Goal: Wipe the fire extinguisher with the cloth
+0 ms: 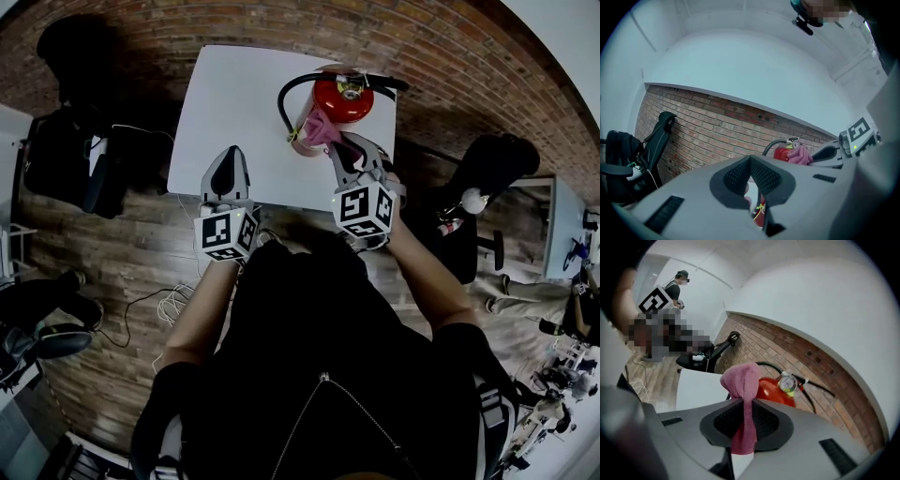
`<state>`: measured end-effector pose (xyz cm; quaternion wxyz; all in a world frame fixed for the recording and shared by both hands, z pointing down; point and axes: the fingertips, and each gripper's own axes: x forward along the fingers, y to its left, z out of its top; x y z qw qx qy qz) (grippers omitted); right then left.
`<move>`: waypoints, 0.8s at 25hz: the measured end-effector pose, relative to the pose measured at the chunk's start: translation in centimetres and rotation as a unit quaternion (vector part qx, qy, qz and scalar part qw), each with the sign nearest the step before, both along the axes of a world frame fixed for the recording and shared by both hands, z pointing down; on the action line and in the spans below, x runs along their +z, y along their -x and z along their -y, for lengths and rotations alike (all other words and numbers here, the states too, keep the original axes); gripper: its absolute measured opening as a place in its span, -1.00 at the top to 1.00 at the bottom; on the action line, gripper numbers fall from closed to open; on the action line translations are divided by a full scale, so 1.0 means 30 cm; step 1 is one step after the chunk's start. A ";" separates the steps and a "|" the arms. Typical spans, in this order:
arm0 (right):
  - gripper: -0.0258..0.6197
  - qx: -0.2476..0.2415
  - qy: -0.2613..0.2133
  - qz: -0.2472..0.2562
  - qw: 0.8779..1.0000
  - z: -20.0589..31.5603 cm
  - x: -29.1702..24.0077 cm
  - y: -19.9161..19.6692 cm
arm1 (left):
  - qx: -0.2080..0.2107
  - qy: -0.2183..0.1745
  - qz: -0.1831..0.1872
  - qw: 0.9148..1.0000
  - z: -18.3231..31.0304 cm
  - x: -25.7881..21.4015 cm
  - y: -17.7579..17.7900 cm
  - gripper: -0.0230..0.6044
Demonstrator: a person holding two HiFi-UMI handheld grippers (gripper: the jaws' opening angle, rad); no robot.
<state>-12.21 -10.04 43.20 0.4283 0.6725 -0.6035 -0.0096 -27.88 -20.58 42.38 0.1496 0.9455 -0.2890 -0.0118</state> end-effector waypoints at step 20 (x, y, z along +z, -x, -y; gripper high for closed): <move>0.71 0.037 0.308 0.025 0.950 0.057 1.030 0.012 | -0.054 0.039 0.045 0.997 0.017 0.162 0.191 0.90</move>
